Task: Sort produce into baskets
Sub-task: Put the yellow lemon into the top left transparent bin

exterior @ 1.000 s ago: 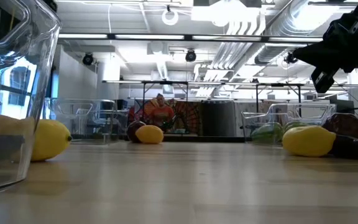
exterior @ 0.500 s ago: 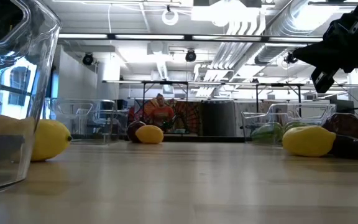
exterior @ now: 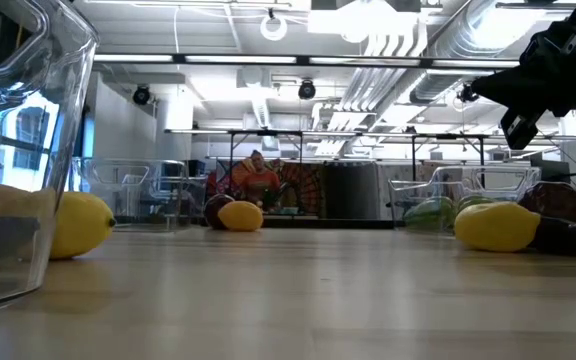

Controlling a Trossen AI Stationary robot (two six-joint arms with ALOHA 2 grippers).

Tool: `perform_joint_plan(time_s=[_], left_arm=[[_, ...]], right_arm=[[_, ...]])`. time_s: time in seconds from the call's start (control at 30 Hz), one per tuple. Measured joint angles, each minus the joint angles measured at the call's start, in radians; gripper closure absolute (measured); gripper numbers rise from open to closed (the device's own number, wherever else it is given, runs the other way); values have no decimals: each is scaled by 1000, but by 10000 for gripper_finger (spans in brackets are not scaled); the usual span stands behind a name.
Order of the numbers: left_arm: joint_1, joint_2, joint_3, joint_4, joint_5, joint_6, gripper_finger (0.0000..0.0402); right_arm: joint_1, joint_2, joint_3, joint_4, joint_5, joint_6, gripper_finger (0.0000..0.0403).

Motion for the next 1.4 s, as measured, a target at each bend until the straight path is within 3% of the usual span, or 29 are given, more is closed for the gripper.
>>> perform_joint_plan(time_s=[0.23, 0.5, 0.67, 0.8, 0.93, 1.1, 1.27, 1.4], left_arm=[[10, 101, 0, 38, -2, -90, 108], [11, 169, 57, -293, -32, -9, 93], [11, 176, 82, -481, -132, 47, 71], [10, 176, 82, -560, -224, -143, 69], [-2, 177, 81, -637, -336, -175, 69], [-26, 177, 15, -576, -383, -234, 69], [-61, 180, -88, -444, -391, -178, 69], [-60, 180, -112, -401, -493, -162, 69]], right_arm=[[0, 0, 0, 0, 0, 0, 402], [0, 0, 0, 0, 0, 0, 402], [0, 0, 0, 0, 0, 0, 402], [0, 0, 0, 0, 0, 0, 402], [0, 0, 0, 0, 0, 0, 402], [0, 0, 0, 0, 0, 0, 402], [0, 0, 0, 0, 0, 0, 402], [0, 0, 0, 0, 0, 0, 402]])
